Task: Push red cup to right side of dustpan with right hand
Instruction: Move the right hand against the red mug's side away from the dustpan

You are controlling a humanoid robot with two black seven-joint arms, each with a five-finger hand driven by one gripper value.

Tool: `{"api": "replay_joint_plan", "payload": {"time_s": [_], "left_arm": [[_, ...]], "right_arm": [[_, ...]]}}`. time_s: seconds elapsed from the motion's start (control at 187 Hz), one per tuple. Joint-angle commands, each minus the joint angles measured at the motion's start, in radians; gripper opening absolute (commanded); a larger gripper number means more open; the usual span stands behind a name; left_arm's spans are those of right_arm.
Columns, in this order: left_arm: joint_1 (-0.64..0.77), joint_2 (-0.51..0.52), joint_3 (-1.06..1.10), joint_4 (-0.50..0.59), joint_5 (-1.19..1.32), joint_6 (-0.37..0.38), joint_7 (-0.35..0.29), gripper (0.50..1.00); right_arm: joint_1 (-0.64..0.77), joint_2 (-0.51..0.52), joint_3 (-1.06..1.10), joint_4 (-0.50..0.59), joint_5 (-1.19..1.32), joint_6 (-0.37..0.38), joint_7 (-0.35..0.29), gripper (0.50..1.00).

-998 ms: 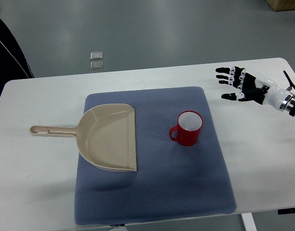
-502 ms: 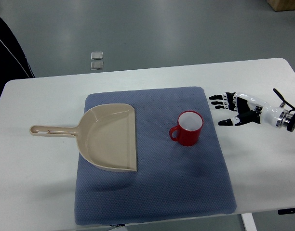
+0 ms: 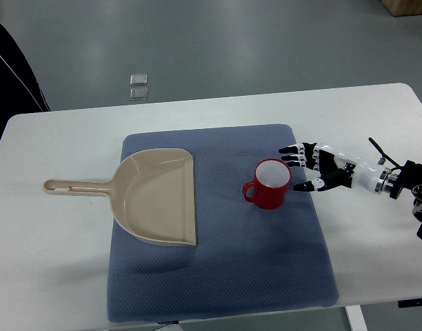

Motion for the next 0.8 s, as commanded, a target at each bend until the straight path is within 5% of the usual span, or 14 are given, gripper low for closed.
{"api": "replay_joint_plan", "payload": {"time_s": [0.0,0.4,0.795], "left_arm": [[0.0,0.0,0.0,0.001,0.0,0.0,0.0,1.0],[0.0,0.0,0.0,0.001,0.0,0.0,0.0,1.0],[0.0,0.0,0.0,-0.001,0.0,0.0,0.0,1.0]], "right_arm": [[-0.011,0.019,0.002,0.002,0.002,0.0,0.0,0.93],[-0.035,0.088,0.01,0.029,0.007,0.0,0.0,0.93],[-0.074,0.177,0.028,0.035,0.007,-0.08,0.0,0.93]]}}
